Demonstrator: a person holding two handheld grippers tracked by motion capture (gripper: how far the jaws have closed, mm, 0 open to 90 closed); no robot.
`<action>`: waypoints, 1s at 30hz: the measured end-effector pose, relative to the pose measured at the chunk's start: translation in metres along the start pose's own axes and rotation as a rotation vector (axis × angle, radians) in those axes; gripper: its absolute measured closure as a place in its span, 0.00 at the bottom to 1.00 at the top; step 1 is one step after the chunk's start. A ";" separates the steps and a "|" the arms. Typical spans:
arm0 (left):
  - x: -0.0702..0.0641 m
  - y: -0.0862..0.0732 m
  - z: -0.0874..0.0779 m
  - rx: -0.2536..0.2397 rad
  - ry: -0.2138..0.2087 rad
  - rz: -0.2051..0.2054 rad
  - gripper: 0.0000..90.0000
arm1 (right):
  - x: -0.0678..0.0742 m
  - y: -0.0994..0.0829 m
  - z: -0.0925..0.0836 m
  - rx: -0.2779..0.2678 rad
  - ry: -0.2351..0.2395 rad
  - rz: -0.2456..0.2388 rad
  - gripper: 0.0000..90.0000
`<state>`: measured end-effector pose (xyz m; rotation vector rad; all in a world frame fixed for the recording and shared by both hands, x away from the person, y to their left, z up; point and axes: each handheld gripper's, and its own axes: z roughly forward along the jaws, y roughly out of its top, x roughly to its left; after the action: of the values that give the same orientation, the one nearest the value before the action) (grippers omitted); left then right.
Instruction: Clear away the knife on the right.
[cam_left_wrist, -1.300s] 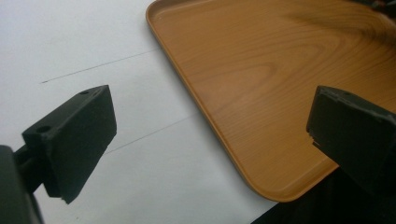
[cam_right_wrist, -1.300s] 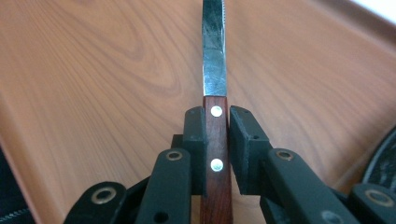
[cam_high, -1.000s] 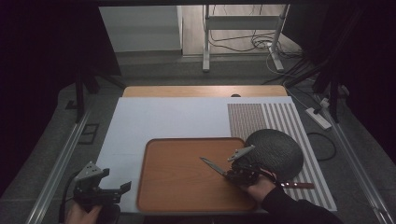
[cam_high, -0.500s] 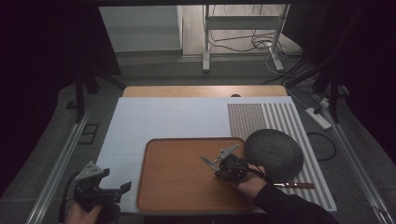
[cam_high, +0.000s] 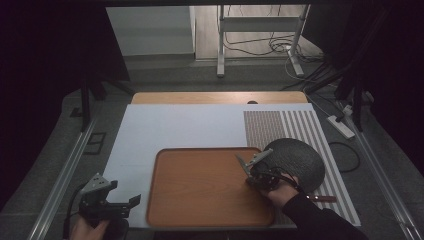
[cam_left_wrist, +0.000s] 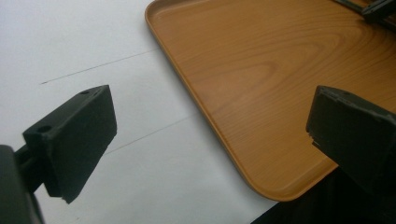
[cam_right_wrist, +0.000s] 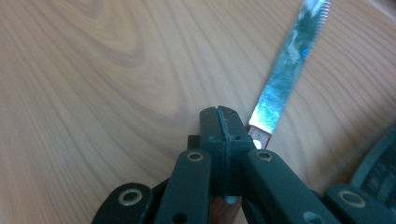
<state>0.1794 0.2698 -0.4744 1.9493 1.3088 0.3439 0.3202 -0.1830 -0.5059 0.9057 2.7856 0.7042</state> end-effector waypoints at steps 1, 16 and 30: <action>0.000 0.000 0.000 0.000 0.000 0.001 0.03 | -0.002 -0.002 -0.001 0.002 -0.004 0.010 0.99; 0.000 0.000 0.000 0.000 0.000 0.002 0.03 | -0.013 -0.014 -0.010 0.021 -0.015 0.083 0.99; -0.001 0.001 0.001 0.010 0.002 0.005 0.03 | -0.008 -0.007 -0.025 -0.112 -0.003 0.063 0.52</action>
<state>0.1805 0.2685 -0.4747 1.9611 1.3090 0.3422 0.3168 -0.2025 -0.4870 0.9752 2.6944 0.8582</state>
